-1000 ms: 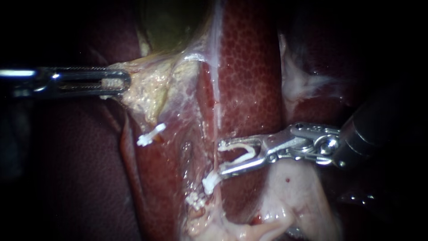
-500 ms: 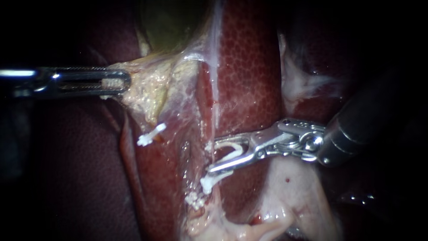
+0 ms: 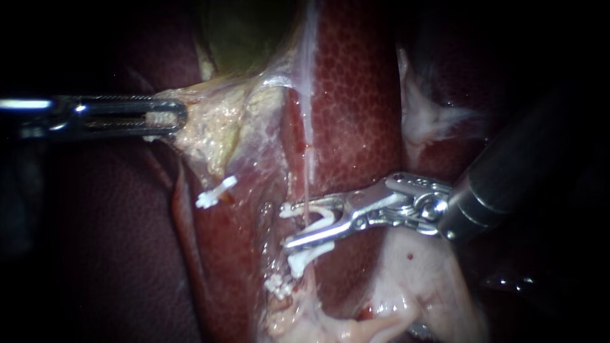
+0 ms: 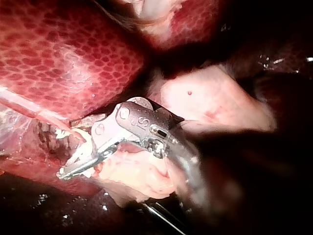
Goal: Clipping third clip right tube
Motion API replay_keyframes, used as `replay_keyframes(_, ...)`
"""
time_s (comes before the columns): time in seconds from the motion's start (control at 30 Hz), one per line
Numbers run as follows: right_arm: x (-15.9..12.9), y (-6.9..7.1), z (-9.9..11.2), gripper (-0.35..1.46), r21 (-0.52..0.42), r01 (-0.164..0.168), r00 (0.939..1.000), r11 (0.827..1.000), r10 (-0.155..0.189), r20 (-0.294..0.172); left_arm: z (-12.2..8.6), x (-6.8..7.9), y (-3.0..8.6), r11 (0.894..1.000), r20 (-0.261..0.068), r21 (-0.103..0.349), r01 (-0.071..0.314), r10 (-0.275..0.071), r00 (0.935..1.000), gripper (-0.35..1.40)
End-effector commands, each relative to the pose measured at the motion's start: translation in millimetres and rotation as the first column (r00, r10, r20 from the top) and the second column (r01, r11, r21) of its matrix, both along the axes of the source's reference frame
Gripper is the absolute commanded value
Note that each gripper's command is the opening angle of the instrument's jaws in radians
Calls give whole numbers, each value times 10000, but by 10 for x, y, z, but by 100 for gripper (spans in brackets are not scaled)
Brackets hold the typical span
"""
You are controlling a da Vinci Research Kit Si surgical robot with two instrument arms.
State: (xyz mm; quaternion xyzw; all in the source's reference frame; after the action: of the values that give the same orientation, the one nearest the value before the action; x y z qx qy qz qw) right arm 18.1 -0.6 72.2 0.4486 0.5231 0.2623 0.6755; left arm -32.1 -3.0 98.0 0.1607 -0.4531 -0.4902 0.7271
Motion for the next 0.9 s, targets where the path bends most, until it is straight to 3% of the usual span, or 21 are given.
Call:
replay_keyframes(0.03,-1,1,0,48,-14,21,10000,10000,-21,3,0,0,0,10000,0,-1,-3,3,10000,-18)
replay_keyframes(0.33,-2,1,0,30,-14,34,10000,10000,-34,-6,0,0,0,10000,0,-1,-3,3,10000,-18)
replay_keyframes(0.73,-7,5,-1,-35,9,94,9999,10000,-94,-52,0,0,0,10000,0,-1,-3,3,10000,-18)
replay_keyframes(0.9,-9,5,-1,-35,186,115,9999,9998,-114,-16,0,0,0,10000,0,-1,-3,3,10000,-18)
